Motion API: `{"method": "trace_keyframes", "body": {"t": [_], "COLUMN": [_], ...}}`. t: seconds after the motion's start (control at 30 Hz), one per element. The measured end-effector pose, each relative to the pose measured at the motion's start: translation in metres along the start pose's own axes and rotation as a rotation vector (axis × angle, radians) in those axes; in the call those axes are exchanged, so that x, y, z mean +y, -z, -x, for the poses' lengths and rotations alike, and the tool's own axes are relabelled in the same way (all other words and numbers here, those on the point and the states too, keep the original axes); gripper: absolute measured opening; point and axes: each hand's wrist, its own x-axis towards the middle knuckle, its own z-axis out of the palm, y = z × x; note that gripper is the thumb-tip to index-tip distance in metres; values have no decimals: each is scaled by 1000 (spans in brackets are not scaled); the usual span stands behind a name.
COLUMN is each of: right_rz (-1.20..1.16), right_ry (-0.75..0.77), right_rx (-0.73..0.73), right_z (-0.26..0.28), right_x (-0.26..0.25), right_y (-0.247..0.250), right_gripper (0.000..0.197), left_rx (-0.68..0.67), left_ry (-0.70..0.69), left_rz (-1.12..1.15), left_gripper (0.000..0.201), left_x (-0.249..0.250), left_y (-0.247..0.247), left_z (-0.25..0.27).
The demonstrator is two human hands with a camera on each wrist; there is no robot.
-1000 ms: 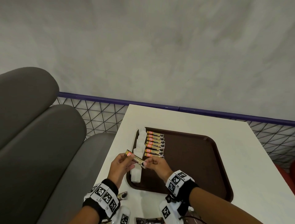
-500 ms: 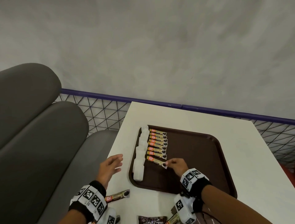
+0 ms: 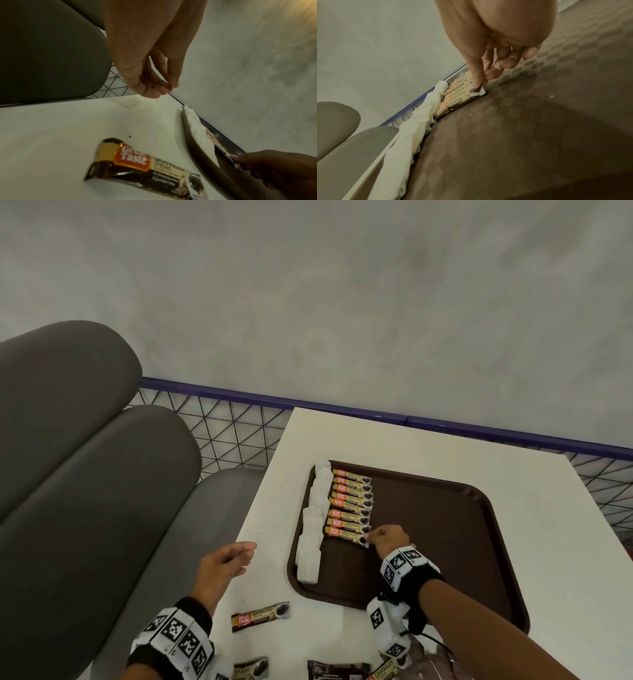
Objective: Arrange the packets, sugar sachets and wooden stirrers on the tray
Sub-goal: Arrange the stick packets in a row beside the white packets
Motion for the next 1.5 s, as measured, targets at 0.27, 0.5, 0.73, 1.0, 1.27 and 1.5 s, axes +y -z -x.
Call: {"method": "trace_keyframes", "body": {"t": [0.27,0.5,0.73,1.0,1.27,1.5], "right_rz": [-78,227,756,1261,1036,893], "right_ry": [53,532,978,1141,1053,979], "right_rx": [39,71,-399,-339,-291,-319], "right_z": [5,31,90,119,129,148], "right_x": [2,30,58,84,71,68], "right_y": [3,14,29,8,6,-25], "right_gripper": [23,15,23,30,24,32], "left_rx": [-54,-158,-269,-362,-462,-219], "left_ry": [-19,41,99,132,-24,-200], "left_rz": [-105,-153,-411,-947,-1222,-1065], "left_gripper": [13,14,19,44,28,28], "left_x": [-1,0,-7,-28,-38,-20], "left_y": [3,18,31,53,39,19], "left_z": [10,31,46,70,90,67]}}
